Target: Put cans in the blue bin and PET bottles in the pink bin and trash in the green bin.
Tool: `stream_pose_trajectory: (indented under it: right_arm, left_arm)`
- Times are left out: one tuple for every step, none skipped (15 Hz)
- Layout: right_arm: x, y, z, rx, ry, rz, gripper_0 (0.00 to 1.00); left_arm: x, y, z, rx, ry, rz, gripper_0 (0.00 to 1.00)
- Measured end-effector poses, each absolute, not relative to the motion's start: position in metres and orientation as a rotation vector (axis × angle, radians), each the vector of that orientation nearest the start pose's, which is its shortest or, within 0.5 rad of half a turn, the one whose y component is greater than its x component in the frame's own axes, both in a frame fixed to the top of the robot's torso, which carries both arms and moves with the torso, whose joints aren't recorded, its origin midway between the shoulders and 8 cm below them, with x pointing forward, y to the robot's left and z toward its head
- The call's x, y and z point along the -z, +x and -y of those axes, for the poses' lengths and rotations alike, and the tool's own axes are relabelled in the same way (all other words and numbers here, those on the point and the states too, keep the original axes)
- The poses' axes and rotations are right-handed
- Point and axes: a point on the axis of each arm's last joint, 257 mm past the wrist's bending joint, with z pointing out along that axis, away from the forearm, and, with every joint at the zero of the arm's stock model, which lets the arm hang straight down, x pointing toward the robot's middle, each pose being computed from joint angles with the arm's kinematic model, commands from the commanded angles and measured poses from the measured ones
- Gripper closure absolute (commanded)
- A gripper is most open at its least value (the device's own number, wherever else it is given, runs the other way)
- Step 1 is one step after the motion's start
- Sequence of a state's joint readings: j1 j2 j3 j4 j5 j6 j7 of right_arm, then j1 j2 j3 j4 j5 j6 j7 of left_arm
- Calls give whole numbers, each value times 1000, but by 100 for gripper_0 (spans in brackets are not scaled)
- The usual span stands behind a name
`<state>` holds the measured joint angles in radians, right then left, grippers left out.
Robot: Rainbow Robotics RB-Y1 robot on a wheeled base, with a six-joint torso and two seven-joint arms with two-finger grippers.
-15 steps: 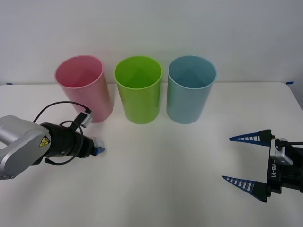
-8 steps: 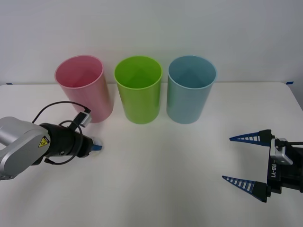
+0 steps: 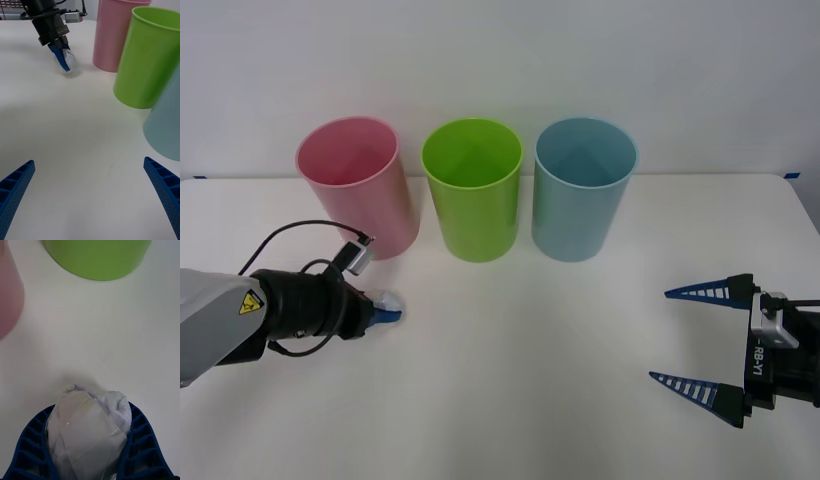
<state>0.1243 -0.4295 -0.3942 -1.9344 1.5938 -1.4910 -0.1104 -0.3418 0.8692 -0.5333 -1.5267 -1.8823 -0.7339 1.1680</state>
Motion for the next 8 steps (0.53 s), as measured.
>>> stream_pose_trajectory:
  right_arm:
    - [205, 347, 214, -450, -1312, -1548, 0]
    - [205, 347, 214, -450, -1312, -1548, 0]
    - [205, 347, 214, -450, -1312, -1548, 0]
    - [205, 347, 214, -450, -1312, -1548, 0]
    - [205, 347, 214, -450, -1312, -1548, 0]
    - [205, 347, 214, -450, -1312, -1548, 0]
    - [205, 347, 214, -450, -1312, -1548, 0]
    - [205, 347, 214, -450, -1312, -1548, 0]
  left_arm:
    - [325, 482, -216, 396, 782, -2263, 100]
    - [323, 483, -217, 411, 781, -2242, 100]
    - [319, 483, -219, 422, 778, -2223, 100]
    - [315, 483, -223, 428, 781, -2197, 100]
    - [309, 483, -223, 438, 793, -2170, 100]
    - [304, 484, -222, 449, 805, -2141, 100]
    - [297, 485, -223, 458, 809, -2108, 100]
    - [290, 485, -223, 473, 812, -2078, 100]
